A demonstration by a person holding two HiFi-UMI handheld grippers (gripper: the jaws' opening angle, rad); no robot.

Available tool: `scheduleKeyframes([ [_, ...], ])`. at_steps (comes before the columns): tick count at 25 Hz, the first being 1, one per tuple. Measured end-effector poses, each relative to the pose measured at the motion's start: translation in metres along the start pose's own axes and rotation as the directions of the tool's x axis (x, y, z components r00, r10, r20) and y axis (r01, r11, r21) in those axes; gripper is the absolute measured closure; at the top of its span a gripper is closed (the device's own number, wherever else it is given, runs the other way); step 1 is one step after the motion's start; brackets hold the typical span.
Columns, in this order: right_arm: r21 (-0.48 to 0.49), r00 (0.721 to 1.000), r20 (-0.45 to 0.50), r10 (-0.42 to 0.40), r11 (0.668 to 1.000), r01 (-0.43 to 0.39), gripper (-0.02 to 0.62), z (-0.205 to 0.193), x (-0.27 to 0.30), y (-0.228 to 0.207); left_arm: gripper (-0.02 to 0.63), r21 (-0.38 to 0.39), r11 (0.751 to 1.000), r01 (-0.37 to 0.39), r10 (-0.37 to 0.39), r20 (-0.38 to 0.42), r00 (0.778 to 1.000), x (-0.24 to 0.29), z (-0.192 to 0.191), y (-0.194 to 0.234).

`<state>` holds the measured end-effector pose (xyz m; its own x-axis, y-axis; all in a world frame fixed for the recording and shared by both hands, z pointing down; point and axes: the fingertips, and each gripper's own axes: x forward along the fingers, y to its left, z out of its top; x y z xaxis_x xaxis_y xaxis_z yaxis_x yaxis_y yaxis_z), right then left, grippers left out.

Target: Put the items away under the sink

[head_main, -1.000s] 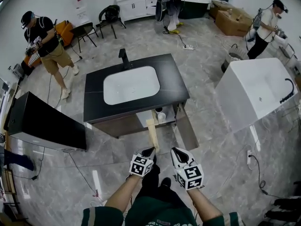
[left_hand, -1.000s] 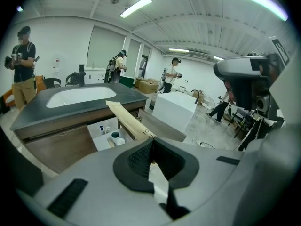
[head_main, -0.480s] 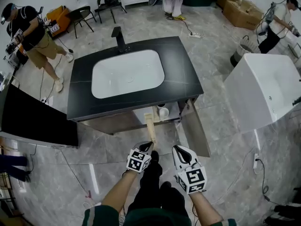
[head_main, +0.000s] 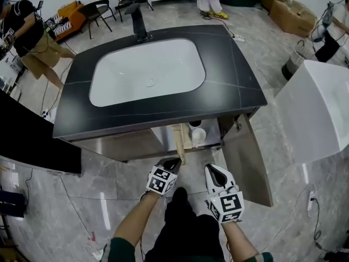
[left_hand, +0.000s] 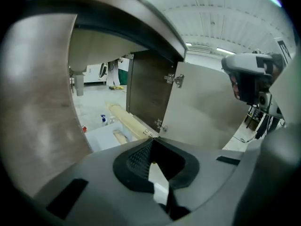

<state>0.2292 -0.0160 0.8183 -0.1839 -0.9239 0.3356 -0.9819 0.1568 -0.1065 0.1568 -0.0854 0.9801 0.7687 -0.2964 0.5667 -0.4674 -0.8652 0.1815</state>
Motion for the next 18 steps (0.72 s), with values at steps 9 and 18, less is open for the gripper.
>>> scheduleKeyframes([
  [9,-0.005,0.999,0.04,0.019,1.0,-0.018,0.552,-0.114,0.096,-0.036,0.597,0.0,0.999,-0.046,0.046,0.037,0.998,0.108,-0.055,0.083],
  [18,-0.009,0.998,0.057,0.029,1.0,-0.029,0.552,-0.17,0.13,-0.053,0.597,-0.039,0.995,-0.094,0.093,-0.025,0.995,0.176,-0.113,0.123],
])
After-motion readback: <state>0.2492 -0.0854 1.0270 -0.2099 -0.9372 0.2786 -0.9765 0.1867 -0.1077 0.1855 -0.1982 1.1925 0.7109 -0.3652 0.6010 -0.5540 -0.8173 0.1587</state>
